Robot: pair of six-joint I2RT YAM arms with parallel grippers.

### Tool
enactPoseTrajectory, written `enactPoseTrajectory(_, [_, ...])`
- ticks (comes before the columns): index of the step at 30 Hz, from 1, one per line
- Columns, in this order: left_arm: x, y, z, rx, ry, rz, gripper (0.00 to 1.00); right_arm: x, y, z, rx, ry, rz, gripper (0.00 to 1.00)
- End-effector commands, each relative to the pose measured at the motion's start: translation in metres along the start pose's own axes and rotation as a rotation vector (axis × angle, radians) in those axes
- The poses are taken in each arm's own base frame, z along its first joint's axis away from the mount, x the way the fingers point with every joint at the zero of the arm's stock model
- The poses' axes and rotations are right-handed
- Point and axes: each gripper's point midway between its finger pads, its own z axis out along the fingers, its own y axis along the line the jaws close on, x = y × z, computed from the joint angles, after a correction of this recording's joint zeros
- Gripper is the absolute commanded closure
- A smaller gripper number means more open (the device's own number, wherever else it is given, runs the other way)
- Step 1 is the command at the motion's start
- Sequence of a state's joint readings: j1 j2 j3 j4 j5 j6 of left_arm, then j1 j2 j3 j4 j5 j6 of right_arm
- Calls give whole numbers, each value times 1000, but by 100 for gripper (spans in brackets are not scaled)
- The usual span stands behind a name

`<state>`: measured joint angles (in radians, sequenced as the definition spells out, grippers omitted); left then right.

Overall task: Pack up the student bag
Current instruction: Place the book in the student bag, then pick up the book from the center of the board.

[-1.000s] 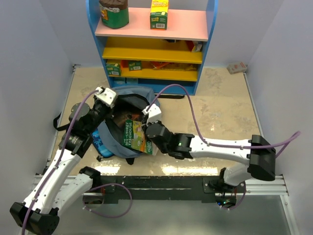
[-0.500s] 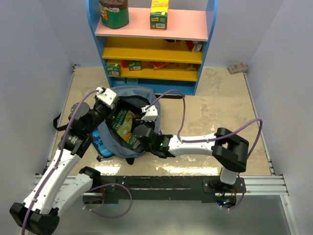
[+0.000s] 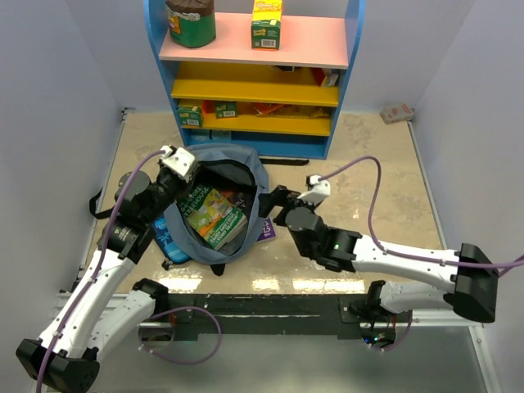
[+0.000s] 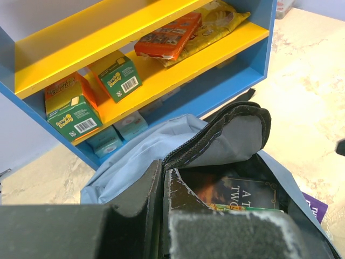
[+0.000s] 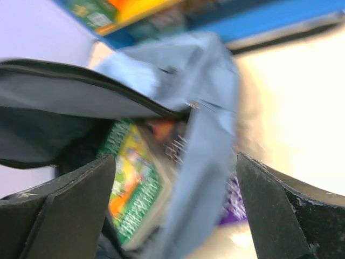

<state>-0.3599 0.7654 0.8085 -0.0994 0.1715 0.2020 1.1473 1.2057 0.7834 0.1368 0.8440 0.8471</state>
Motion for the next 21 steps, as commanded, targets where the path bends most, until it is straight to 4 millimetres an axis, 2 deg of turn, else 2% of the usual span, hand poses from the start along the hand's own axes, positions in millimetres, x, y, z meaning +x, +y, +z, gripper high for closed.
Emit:
enactPoseTrajectory(1, [-52, 8, -5, -18, -167, 20, 96, 54, -78, -16, 180, 127, -2, 10])
enactPoseTrajectory(3, [-53, 8, -5, -17, -169, 20, 96, 71, -93, -20, 194, 164, 6, 13])
enactPoseTrajectory(6, [-53, 8, -5, -14, -168, 19, 96, 85, -103, -20, 209, 197, -34, 16])
enactPoseTrajectory(11, [-51, 7, -4, -10, -166, 18, 96, 117, -114, -7, 262, 257, -165, 21])
enactPoseTrajectory(13, [-52, 7, -4, -12, -167, 18, 96, 116, -103, 4, 252, 237, -192, 22])
enactPoseTrajectory(14, [-50, 8, -4, -14, -162, 19, 96, 124, -105, 9, 261, 242, -226, 22])
enactPoseTrajectory(16, [-52, 8, -4, -16, -165, 24, 96, 124, -91, 21, 235, 227, -263, 23])
enactPoseTrajectory(17, [-51, 9, -4, -19, -161, 26, 96, 132, -94, 26, 246, 233, -315, 24])
enactPoseTrajectory(18, [-50, 9, -5, -22, -159, 30, 96, 132, -84, 32, 239, 230, -348, 25])
enactPoseTrajectory(20, [-50, 11, -5, -28, -156, 31, 96, 144, -87, 35, 263, 234, -449, 25])
enactPoseTrajectory(21, [-51, 11, -5, -28, -157, 33, 96, 141, -75, 38, 250, 214, -482, 25])
